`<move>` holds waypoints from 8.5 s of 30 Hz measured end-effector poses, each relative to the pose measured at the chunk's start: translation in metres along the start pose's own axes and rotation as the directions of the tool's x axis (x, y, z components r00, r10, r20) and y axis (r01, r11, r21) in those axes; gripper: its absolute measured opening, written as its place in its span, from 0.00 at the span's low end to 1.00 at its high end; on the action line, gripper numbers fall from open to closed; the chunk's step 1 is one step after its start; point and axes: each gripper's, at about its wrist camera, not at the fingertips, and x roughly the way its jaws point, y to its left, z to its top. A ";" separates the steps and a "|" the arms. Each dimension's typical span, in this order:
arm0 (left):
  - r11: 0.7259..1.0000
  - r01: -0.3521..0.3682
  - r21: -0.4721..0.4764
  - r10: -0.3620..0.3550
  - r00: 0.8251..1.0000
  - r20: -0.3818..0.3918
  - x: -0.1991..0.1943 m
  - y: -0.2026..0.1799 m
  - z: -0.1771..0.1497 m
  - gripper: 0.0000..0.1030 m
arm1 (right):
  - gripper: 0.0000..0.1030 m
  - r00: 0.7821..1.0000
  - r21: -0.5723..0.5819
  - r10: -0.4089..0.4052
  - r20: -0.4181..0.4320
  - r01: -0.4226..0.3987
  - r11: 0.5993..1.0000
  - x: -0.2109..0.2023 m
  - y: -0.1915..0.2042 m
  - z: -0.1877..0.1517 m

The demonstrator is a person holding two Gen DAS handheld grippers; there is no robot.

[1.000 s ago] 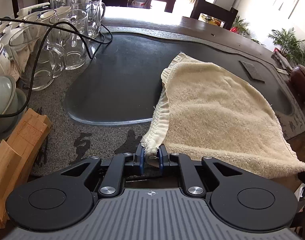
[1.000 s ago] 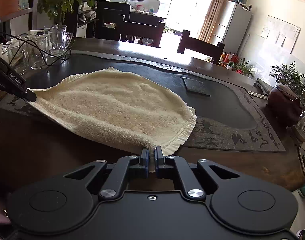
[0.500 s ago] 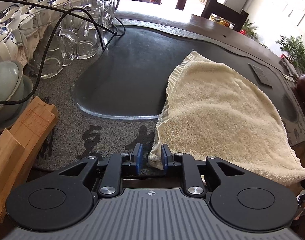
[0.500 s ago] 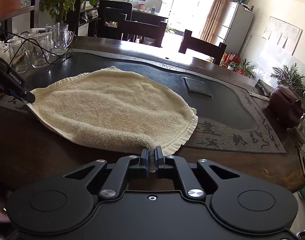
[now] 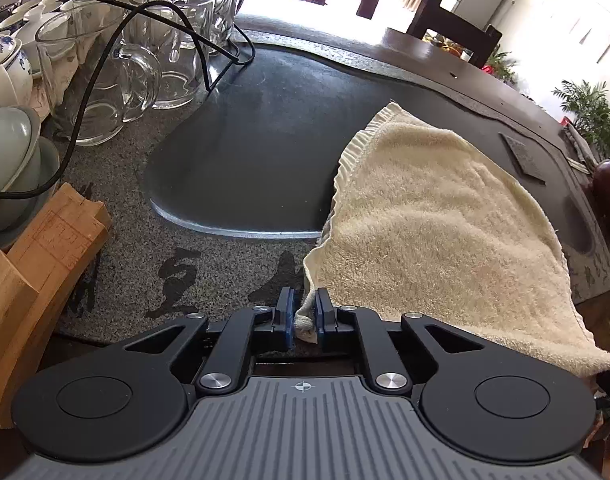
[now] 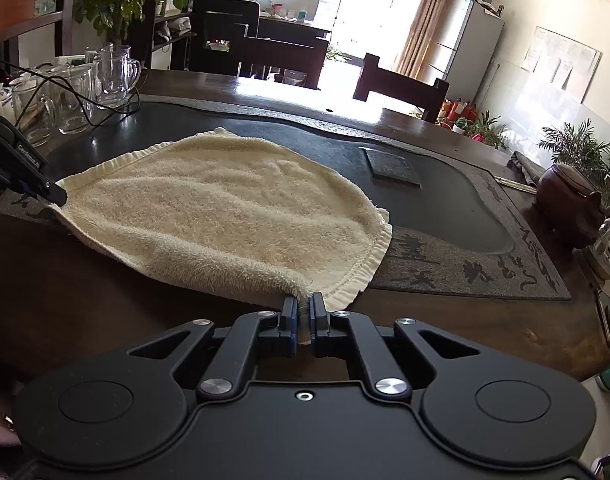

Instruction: Fold towel

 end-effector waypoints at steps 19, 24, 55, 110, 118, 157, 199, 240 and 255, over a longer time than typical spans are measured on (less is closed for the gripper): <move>0.999 0.041 0.026 -0.042 0.999 0.031 -0.041 -0.002 0.003 0.07 | 0.06 0.999 -0.017 0.044 -0.003 -0.044 0.999 -0.019 -0.008 -0.002; 0.999 0.037 0.013 -0.038 0.998 0.049 -0.044 -0.004 0.010 0.07 | 0.06 0.999 -0.005 0.049 0.001 -0.049 0.999 -0.020 -0.014 0.001; 0.999 0.042 -0.033 -0.036 0.985 0.169 0.040 -0.091 0.149 0.07 | 0.06 0.998 0.153 -0.055 0.023 0.051 0.987 0.086 -0.083 0.071; 0.999 -0.040 0.027 0.038 0.995 0.090 0.127 -0.107 0.185 0.15 | 0.40 0.990 0.230 -0.082 -0.117 0.108 0.967 0.188 -0.108 0.079; 0.999 -0.040 0.025 0.038 0.996 0.083 0.113 -0.093 0.174 0.20 | 0.40 0.986 0.267 -0.134 -0.099 0.156 0.951 0.204 -0.123 0.097; 0.989 -0.081 -0.122 0.075 0.996 -0.053 0.085 -0.048 0.107 0.31 | 0.42 0.998 0.288 -0.033 -0.049 0.046 0.957 0.100 -0.064 0.063; 0.991 -0.058 -0.121 0.059 0.998 0.007 0.074 -0.063 0.115 0.09 | 0.42 0.989 0.275 -0.005 -0.149 0.046 0.960 0.116 -0.060 0.032; 0.996 0.048 0.075 -0.045 0.998 -0.048 0.062 -0.093 0.140 0.08 | 0.07 0.915 -0.139 0.401 0.046 -0.392 0.909 0.160 0.094 0.144; 0.997 0.066 -0.039 -0.068 0.997 -0.047 0.064 -0.070 0.147 0.31 | 0.06 0.919 -0.028 0.388 0.068 -0.387 0.921 0.143 0.085 0.142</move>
